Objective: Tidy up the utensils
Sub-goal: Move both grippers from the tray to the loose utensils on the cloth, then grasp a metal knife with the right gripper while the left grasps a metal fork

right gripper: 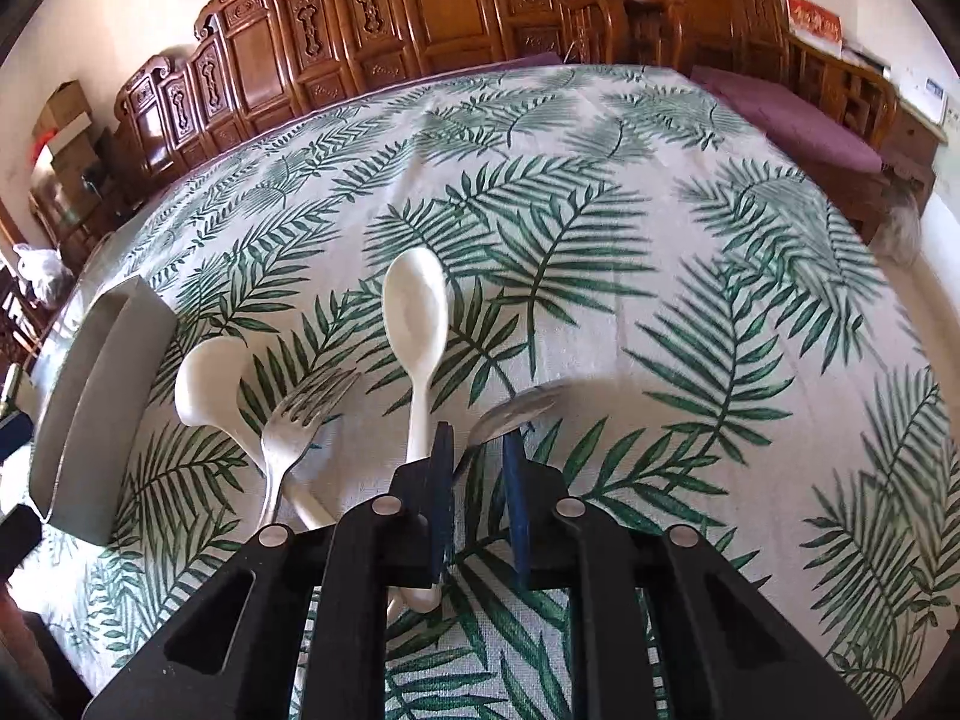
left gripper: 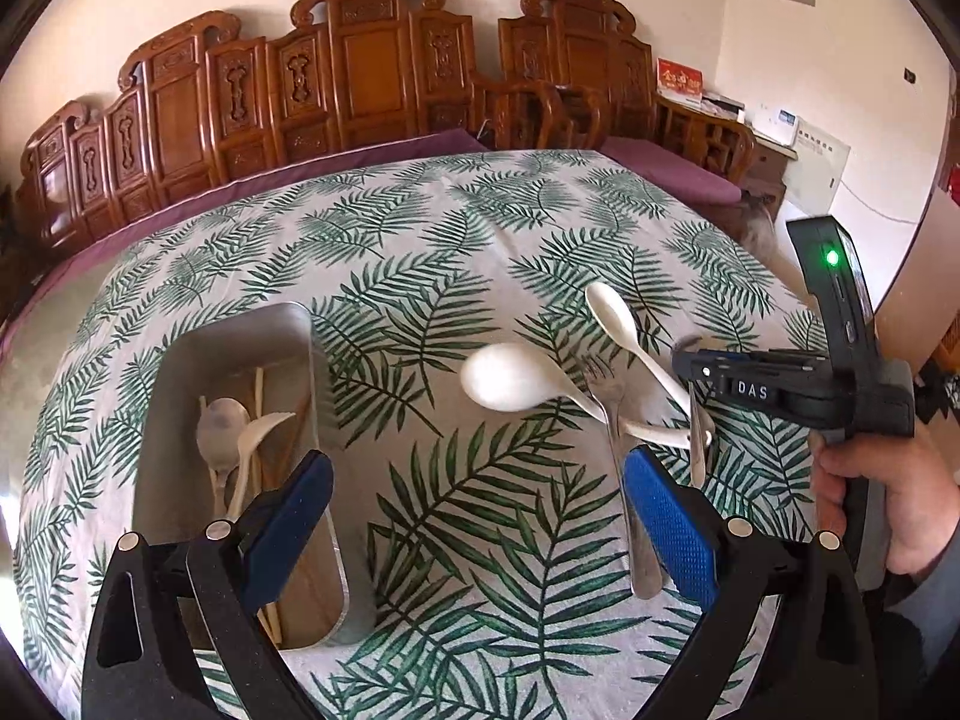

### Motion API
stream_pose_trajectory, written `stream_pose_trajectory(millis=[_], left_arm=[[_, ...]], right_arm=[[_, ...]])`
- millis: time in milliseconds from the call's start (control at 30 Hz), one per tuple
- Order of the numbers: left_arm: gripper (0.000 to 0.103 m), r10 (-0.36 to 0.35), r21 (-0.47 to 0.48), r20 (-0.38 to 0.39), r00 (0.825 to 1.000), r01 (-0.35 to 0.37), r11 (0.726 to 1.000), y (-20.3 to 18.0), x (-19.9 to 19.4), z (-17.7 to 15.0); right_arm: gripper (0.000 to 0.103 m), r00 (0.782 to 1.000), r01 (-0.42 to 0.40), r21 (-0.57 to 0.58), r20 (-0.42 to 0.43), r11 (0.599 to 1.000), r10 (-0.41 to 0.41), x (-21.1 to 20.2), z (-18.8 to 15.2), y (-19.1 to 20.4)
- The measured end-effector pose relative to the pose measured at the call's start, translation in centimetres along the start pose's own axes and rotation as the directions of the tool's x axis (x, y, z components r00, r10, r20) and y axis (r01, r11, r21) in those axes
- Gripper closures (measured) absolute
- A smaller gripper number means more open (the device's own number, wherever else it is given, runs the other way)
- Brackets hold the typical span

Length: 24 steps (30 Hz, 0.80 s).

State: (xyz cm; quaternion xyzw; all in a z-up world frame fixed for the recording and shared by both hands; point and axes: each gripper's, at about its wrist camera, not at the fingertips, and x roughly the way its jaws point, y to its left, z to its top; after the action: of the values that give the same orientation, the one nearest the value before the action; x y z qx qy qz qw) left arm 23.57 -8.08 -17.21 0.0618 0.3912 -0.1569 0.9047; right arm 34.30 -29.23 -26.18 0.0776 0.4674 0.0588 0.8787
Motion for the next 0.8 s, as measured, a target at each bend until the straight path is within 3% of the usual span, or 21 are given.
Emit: stream_pose_trajectory(millis=[100,333,533,800], left_arm=[[0.009,0.0,0.015,-0.014,1.0,0.0,1.0,-0.8,0.5,-0.3],[0.009,-0.004,0.034,-0.048,0.999,0.006,0.999,-2.3,2.2,-0.5],[0.009,-0.031,0.036,-0.084,0.996,0.034,0.999,-3.5,4.1,-0.6],[0.041,-0.098,0.023,-0.127,0.987,0.102,0.995,-6.0,6.3,-0.2]], right_arm=[[0.086,1.0,-0.008,-0.006,-0.008,1.0,0.008,0.1,-0.2,0.1],[0.1,0.998,-0.059,0.001,0.007,0.998,0.059,-0.7,-0.1,0.0],[0.101,0.994,-0.099,0.004,0.05,0.995,0.099,-2.2,0.5,-0.6],[0.101,0.989,-0.108,0.008,0.1,0.994,0.107,-3.9,1.0,-2.0]])
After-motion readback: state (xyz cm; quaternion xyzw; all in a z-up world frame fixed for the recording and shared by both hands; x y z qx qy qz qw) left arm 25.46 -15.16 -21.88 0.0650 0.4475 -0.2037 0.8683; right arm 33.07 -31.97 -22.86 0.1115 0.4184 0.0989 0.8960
